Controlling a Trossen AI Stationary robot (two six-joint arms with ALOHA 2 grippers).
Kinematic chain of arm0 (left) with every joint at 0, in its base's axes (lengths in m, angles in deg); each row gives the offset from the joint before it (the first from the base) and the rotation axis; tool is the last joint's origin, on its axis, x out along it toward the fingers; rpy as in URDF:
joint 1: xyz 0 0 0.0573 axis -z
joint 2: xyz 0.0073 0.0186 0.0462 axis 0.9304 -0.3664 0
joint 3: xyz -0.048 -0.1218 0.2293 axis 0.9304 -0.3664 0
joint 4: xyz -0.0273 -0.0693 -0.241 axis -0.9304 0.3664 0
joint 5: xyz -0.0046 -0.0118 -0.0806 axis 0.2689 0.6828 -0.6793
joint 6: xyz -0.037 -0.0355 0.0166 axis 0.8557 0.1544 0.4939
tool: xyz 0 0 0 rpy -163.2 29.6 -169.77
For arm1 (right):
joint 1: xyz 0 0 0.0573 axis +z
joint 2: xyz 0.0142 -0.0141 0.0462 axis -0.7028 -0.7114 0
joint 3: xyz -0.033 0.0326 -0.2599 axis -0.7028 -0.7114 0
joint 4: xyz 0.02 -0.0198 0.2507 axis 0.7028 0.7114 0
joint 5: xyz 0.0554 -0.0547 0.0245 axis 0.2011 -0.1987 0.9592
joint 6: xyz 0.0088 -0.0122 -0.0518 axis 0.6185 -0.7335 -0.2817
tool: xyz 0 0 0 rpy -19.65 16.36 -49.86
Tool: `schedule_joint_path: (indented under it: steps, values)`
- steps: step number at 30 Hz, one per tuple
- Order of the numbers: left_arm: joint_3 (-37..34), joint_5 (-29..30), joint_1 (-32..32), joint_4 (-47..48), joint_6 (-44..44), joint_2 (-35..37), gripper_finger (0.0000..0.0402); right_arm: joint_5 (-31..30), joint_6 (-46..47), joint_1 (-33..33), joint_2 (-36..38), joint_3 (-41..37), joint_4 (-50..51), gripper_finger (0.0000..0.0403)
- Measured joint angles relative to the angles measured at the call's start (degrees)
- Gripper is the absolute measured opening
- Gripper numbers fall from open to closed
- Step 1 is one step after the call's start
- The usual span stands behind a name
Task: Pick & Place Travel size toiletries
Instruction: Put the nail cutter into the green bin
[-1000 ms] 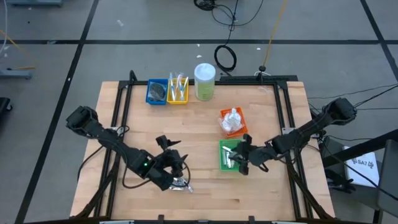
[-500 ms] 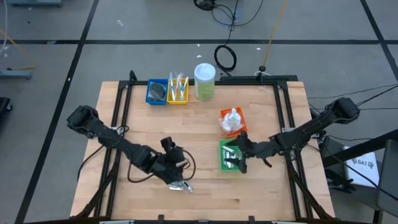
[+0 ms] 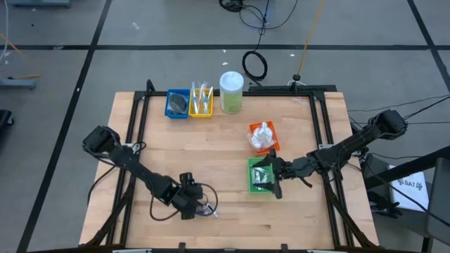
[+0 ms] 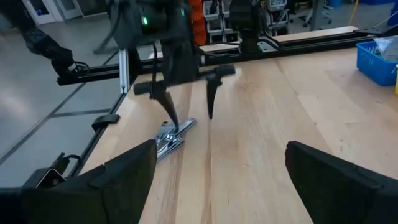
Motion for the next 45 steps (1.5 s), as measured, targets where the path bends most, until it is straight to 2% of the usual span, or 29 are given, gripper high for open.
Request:
schedule_joint_path:
  steps: [5, 14, 18, 27, 35, 37, 40, 45]
  values:
    - [-1.34, -1.68, 0.46, -6.41, -0.76, -3.04, 0.0310, -0.05, 0.00, -0.01, 0.00, 0.00, -0.01, 0.0338]
    - [-1.11, -3.38, -0.83, -7.46, -1.14, -6.65, 0.0300, -0.10, 0.02, -0.02, 0.00, 0.00, 0.44, 0.0338]
    - [-1.22, -3.66, -1.41, -7.09, -0.99, -6.47, 0.0257, -0.10, 0.02, -0.02, 0.00, 0.00, 0.44, 0.0338]
    - [-1.31, -1.30, -1.52, -8.04, 2.70, -6.59, 0.0119, -0.12, 0.02, -0.02, 0.00, 0.00, 0.46, 0.0338]
    - [-1.11, -1.69, -1.81, -9.44, -3.36, -5.97, 0.0015, -0.14, 3.04, -0.04, -0.07, 0.00, 0.44, 0.0338]
    - [-0.70, -1.38, -2.16, -9.07, -4.27, -5.17, 0.0013, -0.24, 2.95, -0.08, -0.86, 0.00, -0.30, 0.0338]
    - [-0.17, 2.88, -2.24, -8.02, -8.70, -3.10, 0.0018, -0.30, 0.35, -0.09, -3.27, 0.00, -4.18, 0.0338]
    - [0.82, 12.29, -2.79, -16.07, -20.89, 2.86, 0.0008, -0.23, -7.53, -0.09, -10.37, 0.00, -18.31, 0.0338]
